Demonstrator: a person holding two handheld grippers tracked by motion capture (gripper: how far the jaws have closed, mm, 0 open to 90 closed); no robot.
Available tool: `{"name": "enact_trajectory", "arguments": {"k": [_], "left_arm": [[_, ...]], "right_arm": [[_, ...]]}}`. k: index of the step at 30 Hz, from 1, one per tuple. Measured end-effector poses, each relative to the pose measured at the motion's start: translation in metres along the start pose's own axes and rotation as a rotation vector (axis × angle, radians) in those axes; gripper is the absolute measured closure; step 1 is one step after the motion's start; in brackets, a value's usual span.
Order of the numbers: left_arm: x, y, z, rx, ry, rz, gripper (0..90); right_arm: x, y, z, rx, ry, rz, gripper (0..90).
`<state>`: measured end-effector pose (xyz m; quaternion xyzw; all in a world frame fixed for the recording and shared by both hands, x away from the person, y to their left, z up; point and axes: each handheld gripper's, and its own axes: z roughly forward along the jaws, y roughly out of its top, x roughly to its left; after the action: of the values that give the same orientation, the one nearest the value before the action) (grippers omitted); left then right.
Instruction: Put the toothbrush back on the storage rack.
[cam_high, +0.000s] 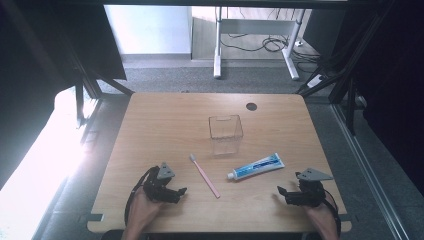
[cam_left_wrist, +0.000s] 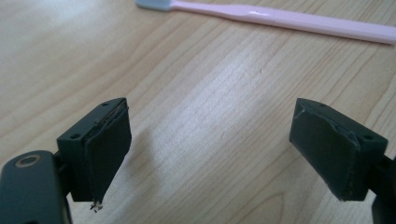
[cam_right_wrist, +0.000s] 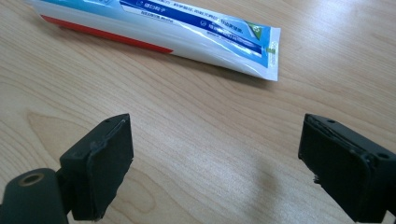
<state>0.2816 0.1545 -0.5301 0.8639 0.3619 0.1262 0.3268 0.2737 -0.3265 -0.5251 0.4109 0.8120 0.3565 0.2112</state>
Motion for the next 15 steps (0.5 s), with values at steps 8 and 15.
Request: {"name": "enact_trajectory", "arguments": {"k": [8, 15], "left_arm": [[0.0013, -0.0012, 0.0001, -0.007, -0.012, 0.001, 13.0], [-0.0013, 0.0001, 0.0011, -0.003, -0.012, 0.006, 13.0]], "right_arm": [[0.0024, 0.0008, 0.0013, -0.001, 0.011, -0.011, 10.6], [0.0024, 0.001, 0.0015, -0.012, 0.014, -0.017, 10.9]]}}
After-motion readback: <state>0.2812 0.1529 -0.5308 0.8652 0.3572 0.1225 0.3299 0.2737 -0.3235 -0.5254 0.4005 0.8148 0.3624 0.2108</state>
